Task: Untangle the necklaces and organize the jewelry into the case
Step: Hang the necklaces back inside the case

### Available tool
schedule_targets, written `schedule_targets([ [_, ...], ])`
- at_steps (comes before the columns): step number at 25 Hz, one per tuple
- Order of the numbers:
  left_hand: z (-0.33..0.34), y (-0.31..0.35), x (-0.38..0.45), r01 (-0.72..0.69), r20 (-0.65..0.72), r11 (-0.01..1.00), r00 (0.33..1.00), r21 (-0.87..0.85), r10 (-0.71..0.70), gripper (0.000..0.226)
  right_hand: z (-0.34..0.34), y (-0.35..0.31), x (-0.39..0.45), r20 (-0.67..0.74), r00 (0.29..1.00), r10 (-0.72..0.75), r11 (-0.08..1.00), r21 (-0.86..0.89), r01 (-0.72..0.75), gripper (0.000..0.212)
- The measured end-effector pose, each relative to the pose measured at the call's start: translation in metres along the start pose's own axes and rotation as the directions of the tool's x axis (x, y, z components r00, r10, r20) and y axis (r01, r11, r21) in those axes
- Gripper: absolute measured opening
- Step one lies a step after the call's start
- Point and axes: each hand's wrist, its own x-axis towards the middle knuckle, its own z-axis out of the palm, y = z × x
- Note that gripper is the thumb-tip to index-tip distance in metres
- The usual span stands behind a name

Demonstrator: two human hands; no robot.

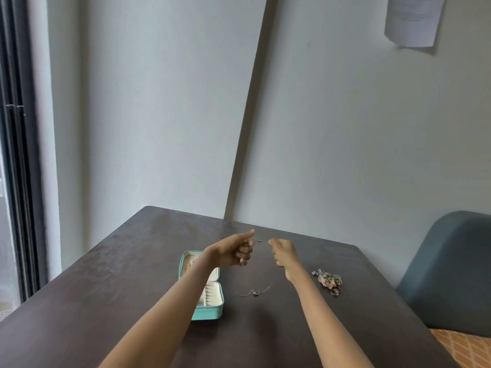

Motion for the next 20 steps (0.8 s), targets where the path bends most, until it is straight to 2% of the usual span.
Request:
schedule_targets([
  [3,0.001,0.007,-0.005,-0.191,-0.104,0.947,0.980,-0.260,0.170,0.023,0.004,0.009,-0.010,0.073,0.997,-0.034,0.986,-0.163,0.046,0.029],
  [5,0.002,0.005,-0.002,-0.274,-0.160,0.912,0.959,-0.305,0.235,0.024,0.007,0.010,-0.019,0.145,0.989,-0.032,0.980,-0.188,0.059,0.019],
  [7,0.003,-0.002,0.004,-0.311,-0.206,0.915,0.943,-0.256,0.263,0.025,0.008,0.006,-0.028,0.202,0.978,-0.053,0.971,-0.219,0.098,0.021],
  [9,0.003,-0.010,0.006,-0.292,-0.258,0.955,0.928,-0.055,0.269,0.025,0.006,-0.001,-0.034,0.239,0.969,-0.063,0.959,-0.255,0.125,0.025],
  [11,0.006,-0.015,0.003,-0.223,-0.248,0.970,0.938,0.102,0.241,0.026,0.003,-0.011,-0.035,0.240,0.968,-0.067,0.960,-0.247,0.128,0.027],
  [13,0.010,-0.014,-0.002,-0.151,-0.189,0.972,0.964,0.182,0.185,0.032,-0.002,-0.018,-0.032,0.206,0.976,-0.072,0.978,-0.176,0.109,0.026],
  [16,0.018,-0.009,-0.009,-0.038,-0.108,0.950,0.991,0.308,0.075,0.047,-0.006,-0.018,-0.025,0.084,0.995,-0.057,0.998,0.009,0.057,0.025],
  [18,0.020,-0.005,-0.012,-0.022,-0.043,0.973,0.999,0.230,0.033,0.051,-0.006,-0.011,-0.024,0.018,0.999,-0.030,0.997,0.073,0.028,0.025],
  [20,0.021,-0.003,-0.013,-0.051,-0.007,0.998,0.999,0.021,0.051,0.048,-0.002,0.000,-0.026,-0.014,1.000,-0.023,0.999,0.027,0.023,0.025],
])
